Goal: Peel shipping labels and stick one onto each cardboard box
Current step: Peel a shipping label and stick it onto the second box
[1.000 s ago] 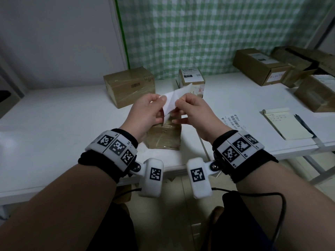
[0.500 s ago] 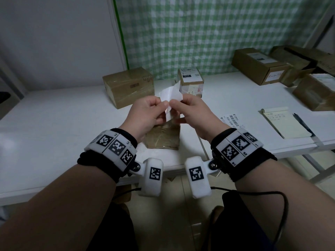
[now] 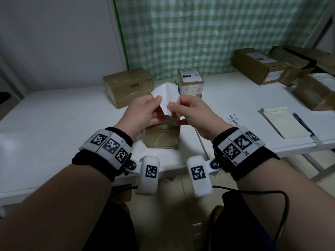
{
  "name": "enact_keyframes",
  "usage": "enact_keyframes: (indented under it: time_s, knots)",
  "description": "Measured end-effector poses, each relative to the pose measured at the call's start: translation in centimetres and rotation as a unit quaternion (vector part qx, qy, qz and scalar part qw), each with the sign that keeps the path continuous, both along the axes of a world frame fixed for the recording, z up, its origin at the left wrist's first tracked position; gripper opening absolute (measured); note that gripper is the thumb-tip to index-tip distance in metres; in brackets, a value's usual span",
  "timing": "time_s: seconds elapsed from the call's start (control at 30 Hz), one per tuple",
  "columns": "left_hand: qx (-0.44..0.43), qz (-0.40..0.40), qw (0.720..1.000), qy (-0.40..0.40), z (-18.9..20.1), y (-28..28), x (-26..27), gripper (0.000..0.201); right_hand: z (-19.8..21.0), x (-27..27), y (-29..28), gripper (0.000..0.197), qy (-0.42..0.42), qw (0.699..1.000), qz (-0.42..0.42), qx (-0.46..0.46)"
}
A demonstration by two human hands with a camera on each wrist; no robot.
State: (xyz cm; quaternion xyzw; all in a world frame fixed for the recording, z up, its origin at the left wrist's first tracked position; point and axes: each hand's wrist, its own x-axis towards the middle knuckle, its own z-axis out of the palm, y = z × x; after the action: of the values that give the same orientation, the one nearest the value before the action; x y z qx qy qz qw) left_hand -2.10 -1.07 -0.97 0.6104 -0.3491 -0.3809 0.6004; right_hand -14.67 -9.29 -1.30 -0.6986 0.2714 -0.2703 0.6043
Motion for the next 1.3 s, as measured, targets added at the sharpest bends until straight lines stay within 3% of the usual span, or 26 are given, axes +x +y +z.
enact_keyframes:
  time_s: [0.13, 0.23, 0.37, 0.57, 0.7, 0.77, 0.9, 1.07, 1.2, 1.3]
  knots:
    - [-0.011, -0.017, 1.0, 0.018, 0.3, 0.5, -0.5, 0.03, 0.3, 0.3, 0.2, 0.03, -0.01, 1.0, -0.008, 0.004]
    - [-0.004, -0.017, 0.999, -0.034, 0.1, 0.5, -0.5, 0.017, 0.4, 0.4, 0.3, 0.03, -0.011, 1.0, -0.005, 0.0]
    - [0.006, -0.031, 0.998, -0.058, 0.3, 0.6, 0.1, 0.022, 0.2, 0.3, -0.2, 0.023, 0.005, 1.0, -0.007, -0.023]
    - [0.024, -0.063, 0.995, -0.072, 1.8, 1.3, 1.4, 0.004, 0.0, -1.1, -2.1, 0.026, 0.023, 0.995, -0.09, -0.041]
    - [0.006, -0.033, 0.997, -0.07, 2.1, 1.4, 1.3, 0.01, 0.0, -0.9, -2.1, 0.021, 0.037, 0.992, -0.113, -0.053]
    - [-0.014, 0.008, 0.994, -0.11, 2.0, 1.2, 1.3, 0.014, 0.3, -0.8, -2.1, 0.021, 0.026, 0.987, -0.147, -0.057]
    - [-0.05, 0.06, 0.957, -0.28, 1.9, 0.8, 1.5, 0.02, 1.5, -0.7, -1.5, 0.023, -0.015, 0.993, -0.121, 0.005]
    - [-0.064, 0.045, 0.87, -0.488, 1.5, 0.6, 1.3, 0.016, 2.4, -0.4, -1.3, 0.037, 0.003, 0.995, -0.088, 0.038]
    - [-0.079, 0.025, 0.823, -0.562, 0.6, 0.6, 1.6, 0.015, 1.9, 0.1, -1.1, 0.011, 0.01, 0.995, -0.091, 0.028]
    - [-0.075, 0.033, 0.818, -0.569, -0.1, 0.6, 1.9, 0.012, 1.2, 0.2, -1.1, 0.017, 0.005, 0.994, -0.103, 0.035]
